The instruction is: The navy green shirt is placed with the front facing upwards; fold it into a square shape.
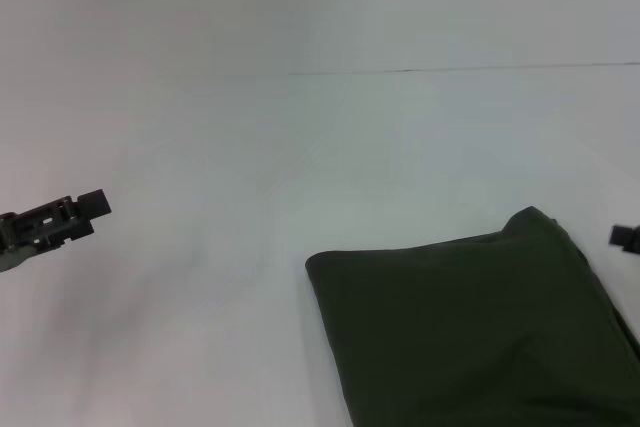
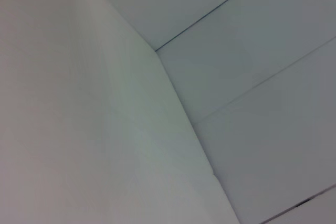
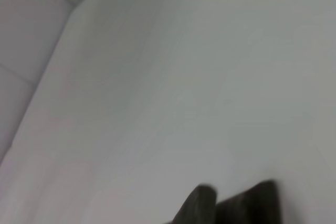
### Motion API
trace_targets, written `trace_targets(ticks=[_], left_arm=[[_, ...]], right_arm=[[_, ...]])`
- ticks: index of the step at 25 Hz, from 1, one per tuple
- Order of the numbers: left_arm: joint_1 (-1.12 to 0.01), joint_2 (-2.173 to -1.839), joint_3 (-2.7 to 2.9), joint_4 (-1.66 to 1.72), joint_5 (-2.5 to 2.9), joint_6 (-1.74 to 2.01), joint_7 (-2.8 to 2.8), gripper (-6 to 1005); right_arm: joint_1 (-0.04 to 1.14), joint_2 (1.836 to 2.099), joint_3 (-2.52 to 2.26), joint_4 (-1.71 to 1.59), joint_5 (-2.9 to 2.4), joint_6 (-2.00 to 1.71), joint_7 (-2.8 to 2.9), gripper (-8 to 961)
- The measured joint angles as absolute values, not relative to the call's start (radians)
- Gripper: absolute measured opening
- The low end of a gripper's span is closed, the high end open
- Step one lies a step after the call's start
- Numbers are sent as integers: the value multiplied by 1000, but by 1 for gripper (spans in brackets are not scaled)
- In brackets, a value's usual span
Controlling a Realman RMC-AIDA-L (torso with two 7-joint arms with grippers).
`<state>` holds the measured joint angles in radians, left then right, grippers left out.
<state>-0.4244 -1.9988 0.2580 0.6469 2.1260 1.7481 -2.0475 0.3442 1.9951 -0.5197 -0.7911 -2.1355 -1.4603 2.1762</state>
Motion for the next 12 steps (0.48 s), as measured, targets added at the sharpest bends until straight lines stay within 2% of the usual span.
trace_targets(ticks=[4,7,10,12], left_arm=[[-429,-1999,261,643,2126,1757,-2067,900],[-432,-1999,263,632,2122,1756,-2082,898],[-440,-1997,263,611,2121,1751,-2098,897],[-444,-1996,263,598,2124,1749,-2109,896]], right_arm=[[351,1966,-438,-783,-2121,-1592,2115,196],[362,1959,-434,-781,-2108,-1741,2030,256],[374,1967,-464,-780,-2116,-1881,1904,514],[376,1978,-487,-782,-2144,-1939,1839,611]])
